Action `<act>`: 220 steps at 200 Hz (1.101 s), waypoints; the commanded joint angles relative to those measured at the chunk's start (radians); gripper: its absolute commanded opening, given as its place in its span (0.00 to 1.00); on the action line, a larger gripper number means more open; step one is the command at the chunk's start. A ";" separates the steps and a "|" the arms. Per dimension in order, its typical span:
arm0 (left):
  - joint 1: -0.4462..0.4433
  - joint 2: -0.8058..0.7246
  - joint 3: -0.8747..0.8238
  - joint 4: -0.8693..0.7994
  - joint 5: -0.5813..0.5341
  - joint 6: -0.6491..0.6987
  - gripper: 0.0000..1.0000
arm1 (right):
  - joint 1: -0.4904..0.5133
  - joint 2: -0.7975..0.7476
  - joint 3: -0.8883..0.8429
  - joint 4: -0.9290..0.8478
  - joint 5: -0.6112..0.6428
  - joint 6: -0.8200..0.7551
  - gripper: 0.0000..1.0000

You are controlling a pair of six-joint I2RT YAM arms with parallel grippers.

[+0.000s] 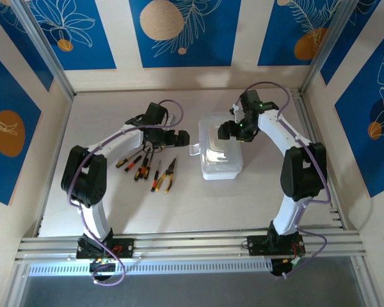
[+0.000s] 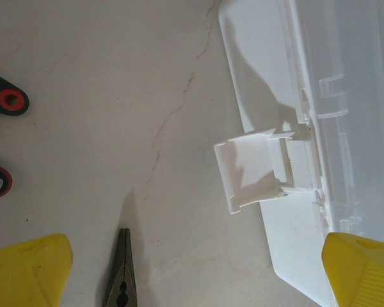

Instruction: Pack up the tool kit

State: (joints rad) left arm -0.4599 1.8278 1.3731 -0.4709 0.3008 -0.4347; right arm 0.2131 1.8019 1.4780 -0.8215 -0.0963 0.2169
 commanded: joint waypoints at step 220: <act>-0.154 0.116 0.136 0.486 0.366 -0.196 1.00 | -0.223 -0.162 -0.265 0.354 -0.564 0.039 0.66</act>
State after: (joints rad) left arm -0.6025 1.9198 1.4673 -0.0212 0.6361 -0.6132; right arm -0.0025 1.6978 1.2144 -0.5034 -0.5663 0.2638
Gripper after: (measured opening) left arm 0.997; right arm 0.719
